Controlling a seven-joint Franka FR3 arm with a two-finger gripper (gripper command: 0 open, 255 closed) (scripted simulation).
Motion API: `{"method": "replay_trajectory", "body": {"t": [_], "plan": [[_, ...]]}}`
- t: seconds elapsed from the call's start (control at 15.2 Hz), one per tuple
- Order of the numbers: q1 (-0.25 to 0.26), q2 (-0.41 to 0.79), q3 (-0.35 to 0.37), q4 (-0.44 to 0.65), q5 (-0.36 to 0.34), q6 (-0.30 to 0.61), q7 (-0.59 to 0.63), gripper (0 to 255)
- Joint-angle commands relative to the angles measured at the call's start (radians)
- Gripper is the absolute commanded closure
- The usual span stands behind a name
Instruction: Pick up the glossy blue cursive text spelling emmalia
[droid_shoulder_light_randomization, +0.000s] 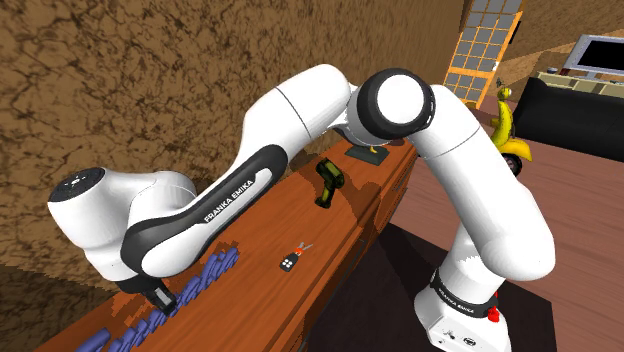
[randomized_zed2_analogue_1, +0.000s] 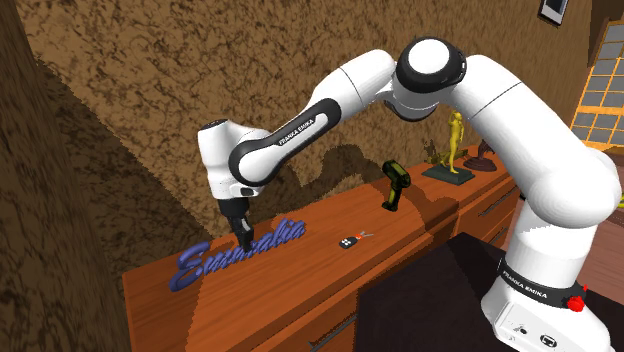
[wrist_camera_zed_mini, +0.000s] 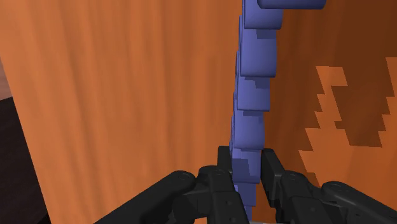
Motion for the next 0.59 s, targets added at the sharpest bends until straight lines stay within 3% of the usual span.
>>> {"method": "replay_trajectory", "body": {"t": [0.0,0.53], "plan": [[0.0,0.0,0.0,0.0,0.0,0.0,0.0,255],[-0.01,-0.031,0.018,0.0,0.019,-0.029,-0.009,255]]}}
